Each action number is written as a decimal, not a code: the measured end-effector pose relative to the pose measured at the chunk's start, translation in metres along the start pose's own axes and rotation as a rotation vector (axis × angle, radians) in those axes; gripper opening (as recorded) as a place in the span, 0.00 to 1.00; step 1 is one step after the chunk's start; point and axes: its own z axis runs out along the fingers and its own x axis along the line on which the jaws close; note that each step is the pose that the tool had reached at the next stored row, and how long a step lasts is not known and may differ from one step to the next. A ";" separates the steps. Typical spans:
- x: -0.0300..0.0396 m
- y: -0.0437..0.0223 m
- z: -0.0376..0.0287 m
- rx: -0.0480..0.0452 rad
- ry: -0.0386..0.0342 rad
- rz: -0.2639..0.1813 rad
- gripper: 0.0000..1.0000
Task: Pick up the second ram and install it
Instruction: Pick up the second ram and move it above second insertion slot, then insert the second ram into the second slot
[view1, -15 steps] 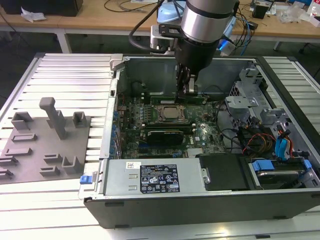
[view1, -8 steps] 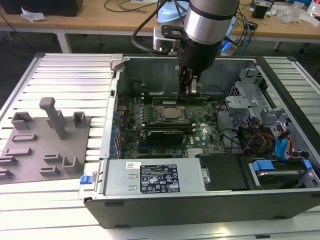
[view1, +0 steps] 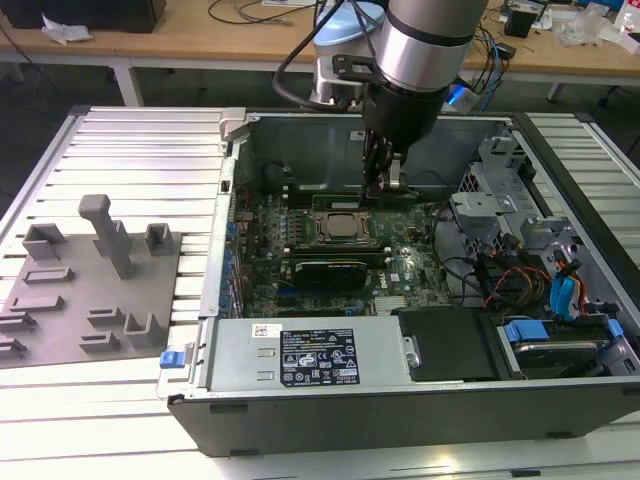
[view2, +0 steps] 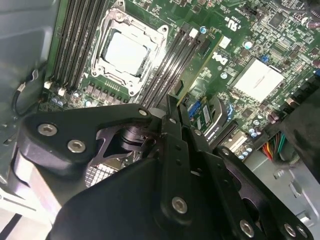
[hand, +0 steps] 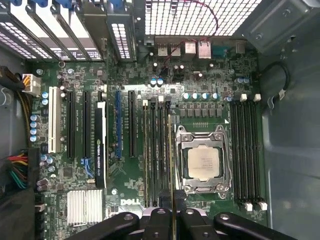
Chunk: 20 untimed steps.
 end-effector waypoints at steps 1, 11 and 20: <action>-0.0001 -0.0001 0.0006 0.0000 0.0000 0.000 0.13; -0.0001 -0.0002 0.0008 0.0000 0.0001 0.000 0.13; 0.0002 0.0009 0.0064 0.0000 0.0000 0.000 0.13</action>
